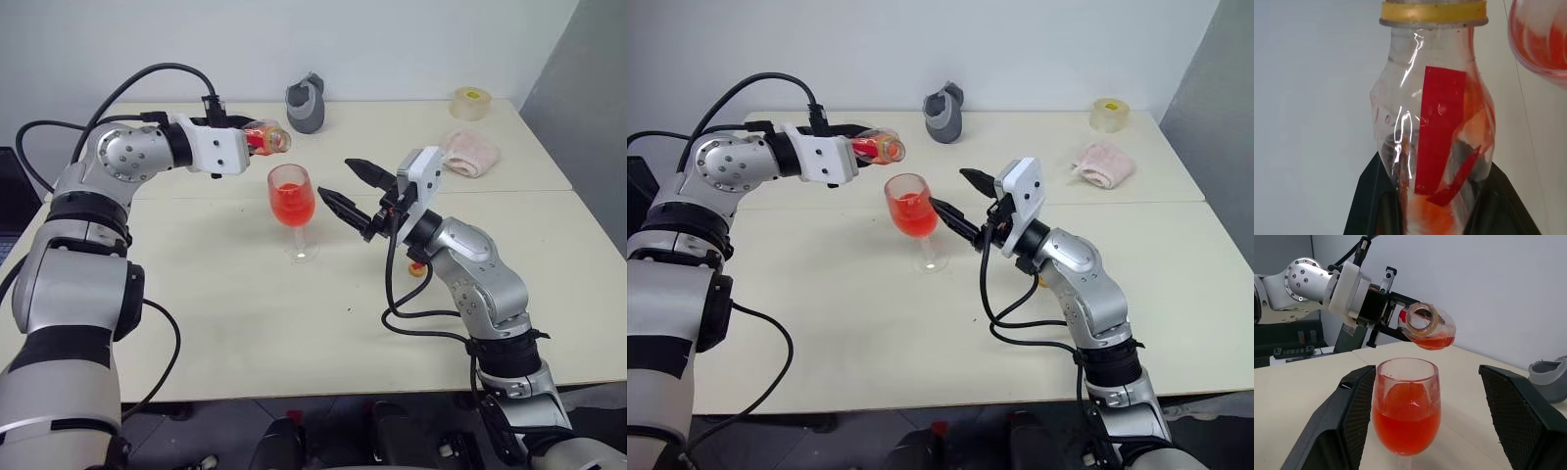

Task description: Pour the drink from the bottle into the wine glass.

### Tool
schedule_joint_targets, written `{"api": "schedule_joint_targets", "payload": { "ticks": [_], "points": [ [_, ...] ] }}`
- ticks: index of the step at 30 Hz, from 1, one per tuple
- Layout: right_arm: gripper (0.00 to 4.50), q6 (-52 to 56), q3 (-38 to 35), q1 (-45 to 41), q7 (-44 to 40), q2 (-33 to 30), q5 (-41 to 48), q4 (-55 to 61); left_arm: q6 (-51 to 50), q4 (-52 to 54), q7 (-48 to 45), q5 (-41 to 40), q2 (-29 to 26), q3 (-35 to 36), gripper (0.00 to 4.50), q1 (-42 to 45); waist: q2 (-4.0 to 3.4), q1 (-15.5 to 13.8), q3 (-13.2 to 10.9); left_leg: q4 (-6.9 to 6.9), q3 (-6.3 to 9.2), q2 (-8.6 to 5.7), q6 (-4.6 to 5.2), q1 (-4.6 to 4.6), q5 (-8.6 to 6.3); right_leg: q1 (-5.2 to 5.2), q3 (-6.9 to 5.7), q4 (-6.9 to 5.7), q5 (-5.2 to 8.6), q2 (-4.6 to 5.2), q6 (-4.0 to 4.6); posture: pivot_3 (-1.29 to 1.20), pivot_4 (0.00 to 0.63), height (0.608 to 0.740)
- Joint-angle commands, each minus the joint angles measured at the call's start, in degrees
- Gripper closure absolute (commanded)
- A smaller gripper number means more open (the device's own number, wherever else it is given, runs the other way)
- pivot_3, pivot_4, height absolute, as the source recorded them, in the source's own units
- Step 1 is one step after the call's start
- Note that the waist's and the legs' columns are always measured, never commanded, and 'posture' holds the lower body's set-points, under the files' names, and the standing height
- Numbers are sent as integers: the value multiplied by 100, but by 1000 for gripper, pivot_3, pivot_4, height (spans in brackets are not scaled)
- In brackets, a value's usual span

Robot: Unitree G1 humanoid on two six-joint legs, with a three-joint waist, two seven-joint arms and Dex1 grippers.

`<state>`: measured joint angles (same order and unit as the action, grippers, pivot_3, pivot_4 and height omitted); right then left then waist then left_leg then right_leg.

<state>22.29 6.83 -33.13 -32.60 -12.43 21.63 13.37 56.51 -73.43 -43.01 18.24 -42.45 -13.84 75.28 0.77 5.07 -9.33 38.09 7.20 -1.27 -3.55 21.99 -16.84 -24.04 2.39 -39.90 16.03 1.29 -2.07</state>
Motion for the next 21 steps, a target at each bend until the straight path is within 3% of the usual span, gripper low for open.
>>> {"api": "schedule_joint_targets", "payload": {
  "ticks": [1,5,9,15,21],
  "points": [
    [885,-1,-44,-57,-39,25,113,237,-405,341,-214,-568,-5,469,3493,-11,0,8,0,0,0,1,0,0,0,0,0,0,0,0,0,0,150,740],
    [885,15,-42,-45,-51,37,143,274,-1324,704,-650,-1310,197,992,3493,-244,2,8,2,3,4,0,0,1,0,0,0,-1,0,2,-1,0,150,740],
    [885,114,-27,0,-187,-21,281,407,-2690,1714,-865,-2077,396,1473,3493,-748,2,12,2,4,20,2,-1,0,1,-1,1,-4,1,1,-1,0,150,740],
    [885,387,72,348,-718,-523,545,905,-5342,3939,546,-2837,560,2425,3493,-1880,3,14,4,8,38,6,-1,5,1,-4,1,-5,0,3,-1,0,150,740],
    [885,297,225,859,-1077,-918,536,1213,-6625,5326,1892,-3138,761,3240,3493,-3060,5,-15,7,7,37,5,-1,0,1,-2,3,-6,0,4,0,0,150,740]
  ]
}}
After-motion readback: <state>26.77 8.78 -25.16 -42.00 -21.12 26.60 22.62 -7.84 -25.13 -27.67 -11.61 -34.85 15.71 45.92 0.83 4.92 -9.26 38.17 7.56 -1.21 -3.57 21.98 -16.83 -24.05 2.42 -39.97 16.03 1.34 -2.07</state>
